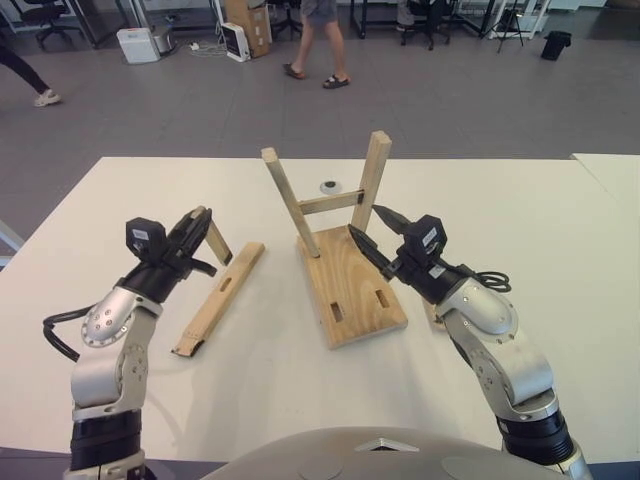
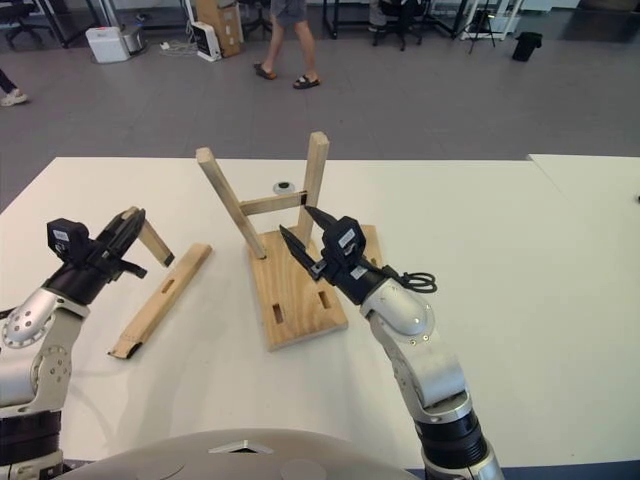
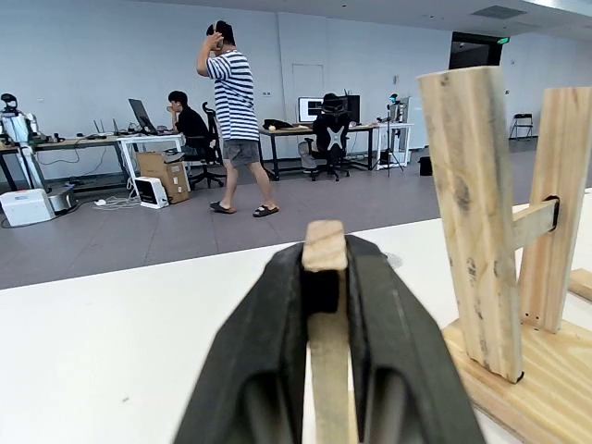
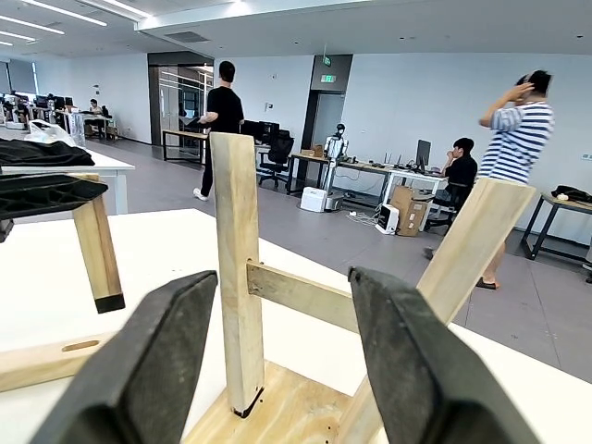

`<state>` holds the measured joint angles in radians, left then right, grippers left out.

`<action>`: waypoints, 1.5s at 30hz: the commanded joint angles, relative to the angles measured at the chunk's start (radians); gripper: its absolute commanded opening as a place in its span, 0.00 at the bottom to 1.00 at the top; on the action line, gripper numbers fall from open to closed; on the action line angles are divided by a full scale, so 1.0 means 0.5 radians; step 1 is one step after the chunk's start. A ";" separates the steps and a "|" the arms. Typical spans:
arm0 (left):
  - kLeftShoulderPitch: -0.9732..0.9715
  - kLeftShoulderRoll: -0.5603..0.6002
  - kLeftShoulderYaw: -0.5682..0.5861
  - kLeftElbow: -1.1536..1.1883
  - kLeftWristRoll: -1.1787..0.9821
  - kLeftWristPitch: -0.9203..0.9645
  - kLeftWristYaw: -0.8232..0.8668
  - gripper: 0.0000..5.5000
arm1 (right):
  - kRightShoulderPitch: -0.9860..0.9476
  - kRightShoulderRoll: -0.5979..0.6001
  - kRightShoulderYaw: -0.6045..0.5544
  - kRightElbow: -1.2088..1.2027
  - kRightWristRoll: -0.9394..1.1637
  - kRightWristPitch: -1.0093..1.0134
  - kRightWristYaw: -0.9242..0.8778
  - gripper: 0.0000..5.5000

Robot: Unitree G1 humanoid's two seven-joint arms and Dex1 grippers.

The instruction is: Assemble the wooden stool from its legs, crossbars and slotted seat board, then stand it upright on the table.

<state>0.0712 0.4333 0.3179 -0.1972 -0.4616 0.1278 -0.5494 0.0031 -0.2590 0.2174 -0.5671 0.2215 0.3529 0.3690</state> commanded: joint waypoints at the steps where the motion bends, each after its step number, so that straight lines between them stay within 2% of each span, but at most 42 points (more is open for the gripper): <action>1: 0.017 0.039 0.016 0.081 0.030 -0.080 -0.077 0.07 | 0.001 -0.016 -0.013 -0.008 -0.024 -0.018 0.003 0.48; 8: 0.244 0.017 -0.067 -0.061 0.035 -0.078 -0.133 0.07 | 0.060 -0.010 -0.026 -0.039 -0.046 -0.017 -0.022 0.48; 17: 0.185 0.062 -0.055 0.042 0.077 -0.101 -0.122 0.07 | 0.047 -0.019 -0.028 -0.008 -0.052 -0.027 0.011 0.48; 30: 0.335 -0.106 -0.184 -0.020 0.099 -0.094 -0.068 0.07 | 0.051 -0.012 -0.021 -0.014 -0.049 -0.017 0.029 0.48; 39: 0.328 -0.183 -0.222 0.377 0.171 -0.196 -0.018 0.07 | 0.040 -0.012 0.009 0.009 -0.047 -0.020 0.054 0.48; 43: 0.356 -0.173 -0.243 0.844 0.254 -0.521 -0.168 0.07 | 0.034 -0.008 0.021 0.020 -0.050 -0.027 0.059 0.48; 45: 0.328 -0.190 -0.279 1.297 0.327 -0.769 -0.246 0.07 | 0.030 -0.007 0.022 0.025 -0.050 -0.029 0.060 0.48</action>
<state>0.1531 0.3465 0.2287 0.0940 -0.4250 -0.2556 -0.6431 0.0362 -0.2628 0.2238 -0.5656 0.1959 0.3406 0.3905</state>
